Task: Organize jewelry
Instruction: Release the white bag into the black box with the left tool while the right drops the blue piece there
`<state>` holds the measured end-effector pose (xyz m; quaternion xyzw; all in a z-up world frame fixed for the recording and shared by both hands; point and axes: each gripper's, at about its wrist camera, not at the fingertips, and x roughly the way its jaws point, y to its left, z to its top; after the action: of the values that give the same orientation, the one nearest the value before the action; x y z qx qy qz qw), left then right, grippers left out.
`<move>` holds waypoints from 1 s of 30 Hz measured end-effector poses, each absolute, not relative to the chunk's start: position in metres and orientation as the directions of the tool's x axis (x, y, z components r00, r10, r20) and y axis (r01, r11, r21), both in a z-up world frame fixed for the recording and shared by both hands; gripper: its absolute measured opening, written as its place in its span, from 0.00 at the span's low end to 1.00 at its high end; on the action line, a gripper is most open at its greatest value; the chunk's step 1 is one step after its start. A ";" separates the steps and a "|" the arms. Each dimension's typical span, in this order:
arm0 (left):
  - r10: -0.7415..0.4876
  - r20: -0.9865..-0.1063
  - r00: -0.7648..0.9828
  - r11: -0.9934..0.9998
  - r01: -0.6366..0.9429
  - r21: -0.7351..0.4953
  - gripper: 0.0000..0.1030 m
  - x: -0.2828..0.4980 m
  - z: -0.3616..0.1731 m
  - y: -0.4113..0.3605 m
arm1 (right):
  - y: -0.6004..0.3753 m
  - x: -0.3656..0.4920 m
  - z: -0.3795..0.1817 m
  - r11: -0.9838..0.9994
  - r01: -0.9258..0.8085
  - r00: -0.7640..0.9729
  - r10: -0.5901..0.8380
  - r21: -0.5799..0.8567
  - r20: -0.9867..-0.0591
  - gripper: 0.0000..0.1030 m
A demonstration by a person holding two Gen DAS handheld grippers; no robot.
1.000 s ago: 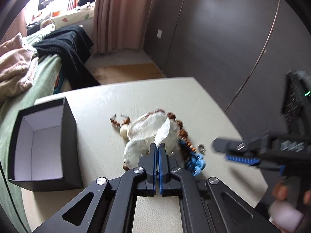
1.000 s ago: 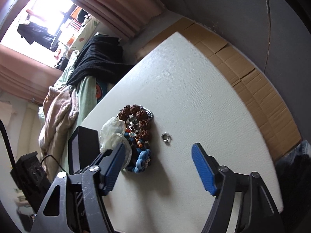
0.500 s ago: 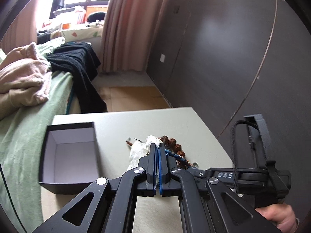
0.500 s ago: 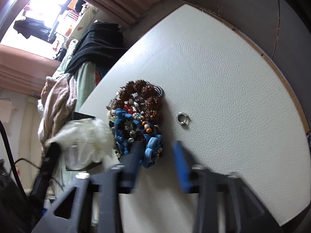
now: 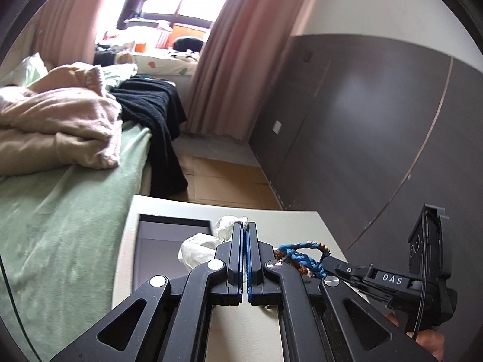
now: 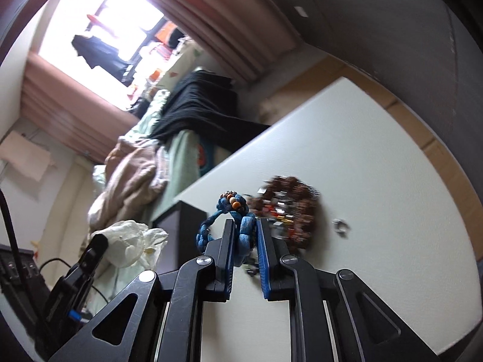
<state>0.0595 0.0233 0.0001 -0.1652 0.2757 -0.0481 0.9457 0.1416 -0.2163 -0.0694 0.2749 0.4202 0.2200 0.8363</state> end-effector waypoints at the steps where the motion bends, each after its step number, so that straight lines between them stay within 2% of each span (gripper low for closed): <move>1: -0.174 -0.503 0.847 0.941 -0.009 -0.339 0.00 0.060 0.000 0.028 | -0.212 0.141 -0.069 0.749 -0.148 0.548 0.605 0.645 -0.577 0.15; 15: -0.092 -0.473 0.876 0.896 -0.134 -0.423 0.00 0.052 0.001 0.095 | -0.117 0.139 -0.050 0.632 -0.372 0.455 0.763 0.680 -0.459 0.16; 16: -0.092 -0.474 0.876 0.894 -0.137 -0.426 0.00 0.053 0.001 0.097 | -0.111 0.141 -0.052 0.623 -0.384 0.447 0.771 0.681 -0.453 0.19; 19: -0.098 -0.484 0.870 0.896 -0.134 -0.423 0.00 0.058 -0.002 0.096 | -0.101 0.147 -0.060 0.642 -0.368 0.417 0.761 0.673 -0.497 0.67; 27: -0.145 -0.489 0.860 0.895 -0.097 -0.436 0.00 0.066 -0.003 0.082 | -0.134 0.141 -0.054 0.696 -0.335 0.483 0.705 0.635 -0.519 0.67; 30: -0.199 -0.503 0.841 0.875 -0.078 -0.478 0.08 0.073 -0.006 0.078 | -0.148 0.139 -0.055 0.712 -0.307 0.499 0.685 0.632 -0.530 0.67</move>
<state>0.0732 0.0775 -0.0056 -0.2478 0.2799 -0.0325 0.9269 0.1390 -0.1479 -0.0547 0.2354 0.4022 0.2977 0.8332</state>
